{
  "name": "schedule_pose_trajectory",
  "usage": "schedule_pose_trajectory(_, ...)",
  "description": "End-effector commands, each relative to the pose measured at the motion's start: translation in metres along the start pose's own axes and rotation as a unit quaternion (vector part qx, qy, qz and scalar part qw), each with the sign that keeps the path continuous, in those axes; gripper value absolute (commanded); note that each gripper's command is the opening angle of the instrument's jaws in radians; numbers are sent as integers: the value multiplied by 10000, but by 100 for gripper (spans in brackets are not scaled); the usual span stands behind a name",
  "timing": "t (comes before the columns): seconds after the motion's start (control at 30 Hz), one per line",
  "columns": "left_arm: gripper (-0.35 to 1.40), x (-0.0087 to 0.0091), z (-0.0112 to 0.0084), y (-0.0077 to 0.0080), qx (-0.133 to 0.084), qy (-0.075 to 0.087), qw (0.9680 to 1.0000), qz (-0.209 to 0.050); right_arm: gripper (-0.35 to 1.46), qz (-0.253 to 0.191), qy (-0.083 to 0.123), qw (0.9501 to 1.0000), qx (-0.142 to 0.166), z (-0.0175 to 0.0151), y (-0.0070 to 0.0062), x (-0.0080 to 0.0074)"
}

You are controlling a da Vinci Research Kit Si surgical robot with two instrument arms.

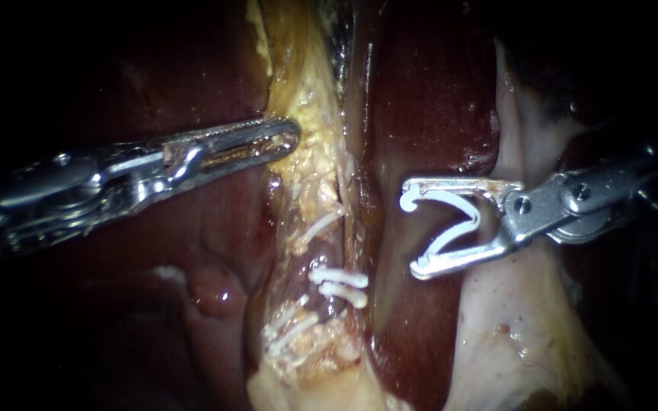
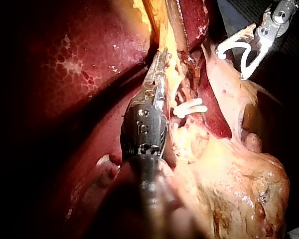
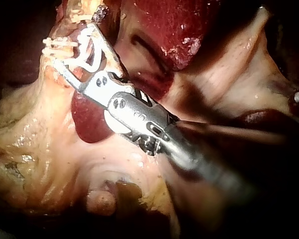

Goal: Clipping third clip right tube

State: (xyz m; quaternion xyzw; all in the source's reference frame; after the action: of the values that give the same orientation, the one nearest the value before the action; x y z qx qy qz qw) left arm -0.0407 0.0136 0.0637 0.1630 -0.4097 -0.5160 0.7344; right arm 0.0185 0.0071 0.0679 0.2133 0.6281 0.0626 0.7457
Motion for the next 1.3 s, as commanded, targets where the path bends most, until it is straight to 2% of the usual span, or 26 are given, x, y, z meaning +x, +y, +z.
schedule_pose_trajectory(0.03,-35,0,0,-1,-1,-1,10000,1,60,-5,0,10000,6,0,-1,0)
schedule_pose_trajectory(0.2,-35,-2,-8,-2,-3,3,10000,-3,60,110,8,9999,41,5,-6,-7)
schedule_pose_trajectory(0.4,-35,-12,-33,-5,-28,18,10000,-30,60,599,39,9981,147,17,-10,-17)
schedule_pose_trajectory(0.47,-35,-15,-44,-8,-35,-7,10000,-42,60,882,51,9959,202,22,-10,-20)
schedule_pose_trajectory(0.6,-35,-17,-64,-14,-39,-59,10000,-55,59,1218,-176,9920,290,29,-10,-26)
schedule_pose_trajectory(0.7,-35,-19,-79,-18,-61,-88,9999,-67,59,1507,-336,9876,293,34,-7,-30)
schedule_pose_trajectory(0.93,-35,-30,-105,-30,-9,-201,9997,-112,59,2056,-332,9778,230,46,5,-39)
schedule_pose_trajectory(1.13,-35,-38,-122,-40,4,-289,9995,-147,58,2300,-375,9723,179,59,12,-49)
schedule_pose_trajectory(1.3,-35,-39,-127,-43,8,-300,9994,-151,58,2396,-406,9699,136,71,18,-60)
